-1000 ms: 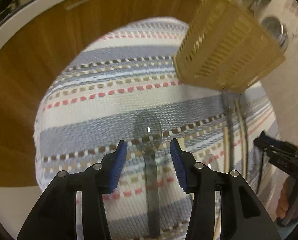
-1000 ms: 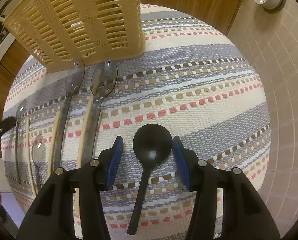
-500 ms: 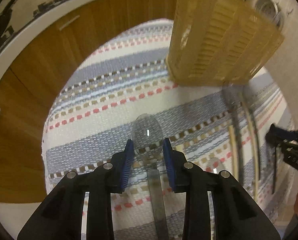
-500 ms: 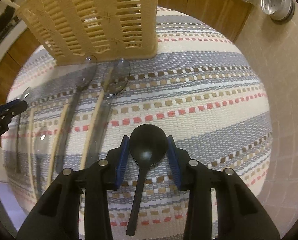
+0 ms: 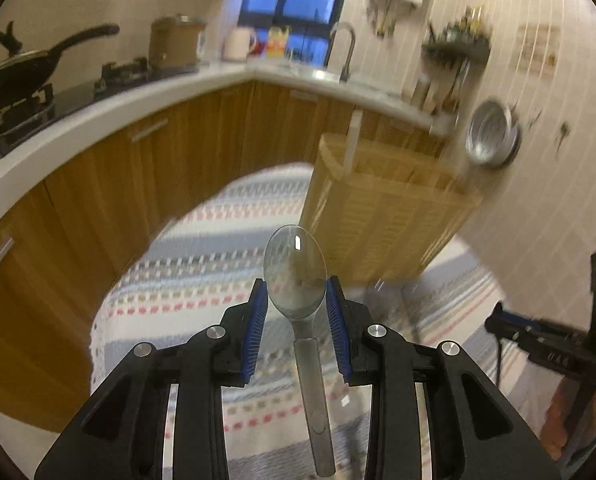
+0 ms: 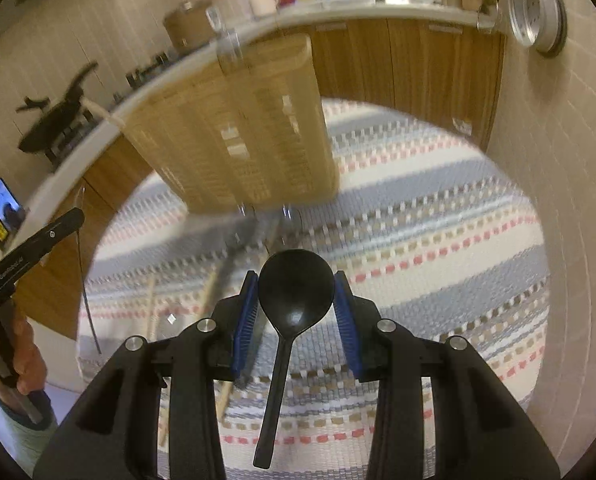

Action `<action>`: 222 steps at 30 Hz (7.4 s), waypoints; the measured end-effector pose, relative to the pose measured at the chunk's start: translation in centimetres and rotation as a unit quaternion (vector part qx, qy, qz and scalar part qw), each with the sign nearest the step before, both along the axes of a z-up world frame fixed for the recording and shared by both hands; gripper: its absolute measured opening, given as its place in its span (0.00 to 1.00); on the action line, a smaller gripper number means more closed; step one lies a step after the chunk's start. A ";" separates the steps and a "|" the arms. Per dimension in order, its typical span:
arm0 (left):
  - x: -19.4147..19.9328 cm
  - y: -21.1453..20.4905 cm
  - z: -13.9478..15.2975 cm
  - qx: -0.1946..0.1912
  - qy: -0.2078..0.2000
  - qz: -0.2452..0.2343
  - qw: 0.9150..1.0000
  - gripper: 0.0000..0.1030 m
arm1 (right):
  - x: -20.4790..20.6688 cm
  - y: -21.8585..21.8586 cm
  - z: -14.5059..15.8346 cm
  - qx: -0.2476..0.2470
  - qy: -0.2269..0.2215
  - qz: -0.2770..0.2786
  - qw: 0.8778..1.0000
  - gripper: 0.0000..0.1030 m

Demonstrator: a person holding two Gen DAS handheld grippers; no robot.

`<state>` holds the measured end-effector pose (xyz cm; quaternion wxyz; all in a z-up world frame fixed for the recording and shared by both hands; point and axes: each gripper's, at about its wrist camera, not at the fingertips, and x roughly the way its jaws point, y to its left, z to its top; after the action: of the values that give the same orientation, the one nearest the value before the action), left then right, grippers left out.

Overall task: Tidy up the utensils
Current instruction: 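Carry the ladle and spoon over the basket and open both tools to drop them, then move both open tools back to the table toward the remaining clear spoons, then grasp a clear spoon with the left tool while the right tool grasps another clear spoon, then carry both held spoons up over the basket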

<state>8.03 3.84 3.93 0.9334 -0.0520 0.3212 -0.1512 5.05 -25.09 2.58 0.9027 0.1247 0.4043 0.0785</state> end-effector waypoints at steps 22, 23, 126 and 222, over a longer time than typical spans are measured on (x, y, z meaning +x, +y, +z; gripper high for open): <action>2.4 -5.8 12.5 -0.085 -0.293 0.081 0.949 0.27 | 6.9 -3.7 13.6 -0.019 -0.274 -0.116 0.954 0.34; 2.7 -6.4 12.3 -0.080 -0.302 0.086 0.946 0.27 | 7.4 -3.7 13.7 -0.025 -0.282 -0.124 0.951 0.34; 5.8 -13.7 -11.5 0.093 0.151 -0.087 0.980 0.05 | 15.1 4.3 -7.8 -0.014 0.154 -0.020 0.988 0.23; 2.3 -3.8 -2.7 -0.088 0.006 -0.046 0.995 0.27 | 4.8 6.9 1.4 -0.056 0.007 -0.015 0.998 0.29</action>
<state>10.31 0.01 1.26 0.9152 -0.1202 0.3144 -0.2217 9.89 -18.15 3.97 0.9065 0.0807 0.4124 0.0414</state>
